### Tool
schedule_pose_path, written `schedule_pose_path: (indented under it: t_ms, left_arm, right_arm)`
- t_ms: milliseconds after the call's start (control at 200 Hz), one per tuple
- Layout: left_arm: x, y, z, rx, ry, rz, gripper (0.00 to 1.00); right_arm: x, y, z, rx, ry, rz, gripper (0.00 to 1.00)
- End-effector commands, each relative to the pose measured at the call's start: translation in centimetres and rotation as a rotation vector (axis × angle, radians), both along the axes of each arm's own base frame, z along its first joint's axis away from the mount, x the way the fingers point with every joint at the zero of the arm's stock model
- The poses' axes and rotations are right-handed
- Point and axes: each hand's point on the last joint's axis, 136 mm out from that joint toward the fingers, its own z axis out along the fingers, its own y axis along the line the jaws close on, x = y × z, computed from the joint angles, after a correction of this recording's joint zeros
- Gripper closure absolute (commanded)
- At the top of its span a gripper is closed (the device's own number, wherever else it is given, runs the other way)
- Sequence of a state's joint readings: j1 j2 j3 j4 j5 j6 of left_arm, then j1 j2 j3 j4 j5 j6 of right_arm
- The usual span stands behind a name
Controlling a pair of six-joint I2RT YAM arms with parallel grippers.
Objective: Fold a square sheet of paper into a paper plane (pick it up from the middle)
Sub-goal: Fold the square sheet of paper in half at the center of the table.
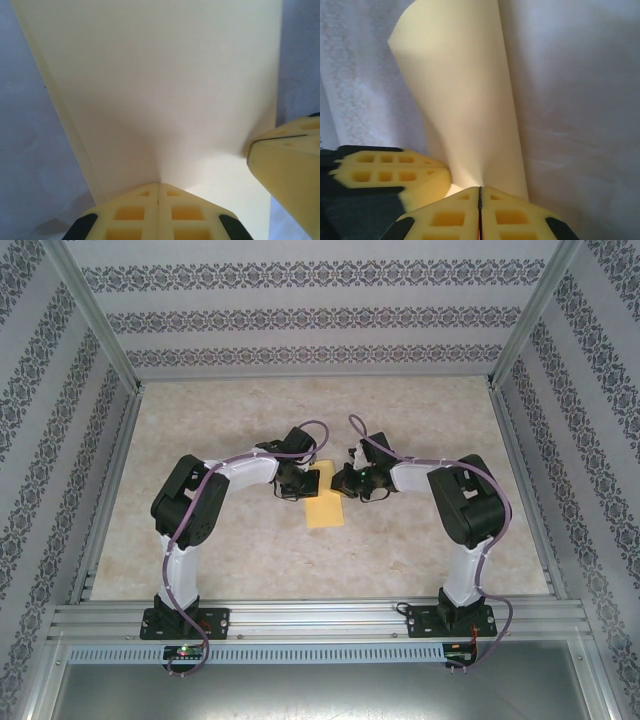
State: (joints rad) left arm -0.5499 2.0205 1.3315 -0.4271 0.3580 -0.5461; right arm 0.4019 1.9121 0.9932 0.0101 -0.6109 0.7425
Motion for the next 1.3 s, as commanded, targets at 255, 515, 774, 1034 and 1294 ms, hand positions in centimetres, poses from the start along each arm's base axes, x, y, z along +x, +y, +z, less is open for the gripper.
schedule_pose_path:
  t_ms: [255, 515, 774, 1034, 1294]
  left_arm:
    - [-3.0, 2.2, -3.3, 0.120, 0.102, -0.094, 0.99]
    - [-4.4, 2.1, -3.0, 0.094, 0.107, -0.213, 1.00]
    - [-4.3, 1.8, -2.8, 0.076, 0.105, -0.222, 1.00]
    - [-4.2, 2.3, -2.9, 0.102, 0.102, -0.210, 1.00]
    - [-4.1, 2.6, -2.7, 0.114, 0.094, -0.205, 1.00]
  right_arm:
    - [-3.8, -1.2, -2.6, -0.119, 0.063, 0.013, 0.91]
    - [-2.5, 0.1, 3.7, -0.016, -0.069, 0.000, 0.89]
    - [0.3, 0.4, 3.6, 0.034, -0.078, -0.038, 0.89]
    - [-1.0, -1.4, -2.5, -0.085, 0.039, -0.071, 0.89]
    - [-0.1, -1.3, 1.3, -0.085, -0.028, -0.059, 0.87]
